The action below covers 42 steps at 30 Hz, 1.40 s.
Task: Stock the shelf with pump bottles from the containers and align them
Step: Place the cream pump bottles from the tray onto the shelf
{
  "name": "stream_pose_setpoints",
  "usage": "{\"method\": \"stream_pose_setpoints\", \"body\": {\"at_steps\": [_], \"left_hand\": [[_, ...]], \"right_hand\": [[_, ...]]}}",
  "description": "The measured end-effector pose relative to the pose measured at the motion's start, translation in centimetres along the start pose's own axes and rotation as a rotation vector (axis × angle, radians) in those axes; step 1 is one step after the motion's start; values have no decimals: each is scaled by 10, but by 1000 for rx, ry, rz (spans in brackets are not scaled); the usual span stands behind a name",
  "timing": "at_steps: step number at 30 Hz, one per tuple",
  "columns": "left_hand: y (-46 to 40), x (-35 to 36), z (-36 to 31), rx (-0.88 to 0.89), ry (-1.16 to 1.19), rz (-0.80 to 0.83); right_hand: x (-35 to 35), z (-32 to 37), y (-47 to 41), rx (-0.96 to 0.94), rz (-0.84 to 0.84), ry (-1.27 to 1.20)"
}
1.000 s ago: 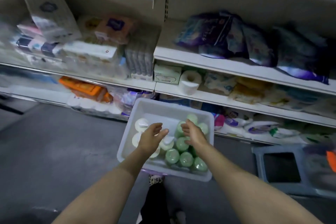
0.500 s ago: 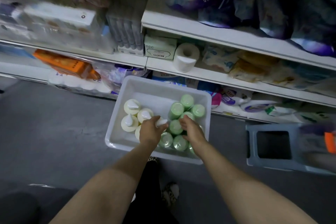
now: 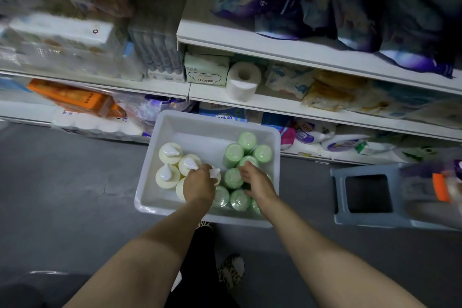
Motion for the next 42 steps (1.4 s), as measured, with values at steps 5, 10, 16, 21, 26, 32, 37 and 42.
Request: {"method": "stream_pose_setpoints", "body": {"at_steps": [5, 10, 16, 21, 26, 32, 37, 42], "left_hand": [[14, -28, -10, 185, 73, -101], [34, -91, -39, 410, 209, -210], [72, -179, -99, 588, 368, -288], [114, -242, -161, 695, 477, -337], [146, -288, -212, 717, 678, -367], [167, -302, -245, 758, 836, -297], [167, -305, -261, 917, 762, -208], [157, -333, -284, 968, 652, -277]], "right_hand": [[-8, 12, 21, -10, 6, -47], [-17, 37, 50, -64, 44, -124], [-28, 89, 93, -247, 96, -136], [-36, 143, 136, -429, 259, -274], [-41, 191, 177, -526, 299, -454], [-51, 246, 214, -612, 273, -679], [-76, 294, 238, -761, 187, -627], [-89, 328, 245, -915, 153, -483]]}}
Point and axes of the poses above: each hand's wrist, its own y-axis away from the middle knuckle, its own x-axis out of the palm, z = x × y, the point moved 1 cm from there along -y, towards the middle knuckle, and after that the axes turned 7 degrees about z, right-handed, at the moved point
